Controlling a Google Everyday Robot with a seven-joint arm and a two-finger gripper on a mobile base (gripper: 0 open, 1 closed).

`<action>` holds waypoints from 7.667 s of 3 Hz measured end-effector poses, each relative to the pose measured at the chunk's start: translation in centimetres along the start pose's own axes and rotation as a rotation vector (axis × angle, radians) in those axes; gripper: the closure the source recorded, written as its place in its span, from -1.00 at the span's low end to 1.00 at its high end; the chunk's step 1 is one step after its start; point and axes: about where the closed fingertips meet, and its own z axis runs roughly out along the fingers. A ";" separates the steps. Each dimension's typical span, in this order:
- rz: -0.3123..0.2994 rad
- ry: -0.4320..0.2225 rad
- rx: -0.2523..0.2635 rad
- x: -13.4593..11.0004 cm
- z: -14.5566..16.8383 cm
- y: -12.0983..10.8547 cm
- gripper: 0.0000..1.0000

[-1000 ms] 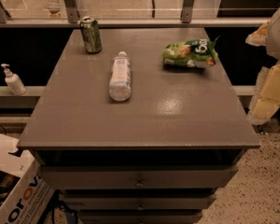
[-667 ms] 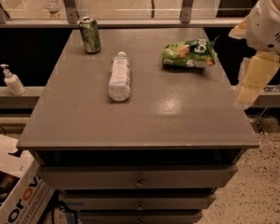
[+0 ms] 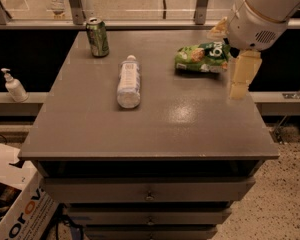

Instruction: Place blue plastic bottle upright

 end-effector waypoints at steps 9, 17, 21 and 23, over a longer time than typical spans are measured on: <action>-1.086 -0.025 0.030 -7.4 6.1 -6.3 -1.00; -1.434 0.097 -0.134 -15.1 15.7 -11.9 -1.00; -1.430 0.081 -0.193 -15.1 18.9 -11.9 -1.00; -1.414 0.078 -0.216 -15.2 19.6 -11.5 -0.65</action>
Offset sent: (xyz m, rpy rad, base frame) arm -0.0007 0.0643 0.0015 -0.0598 -0.1033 0.7567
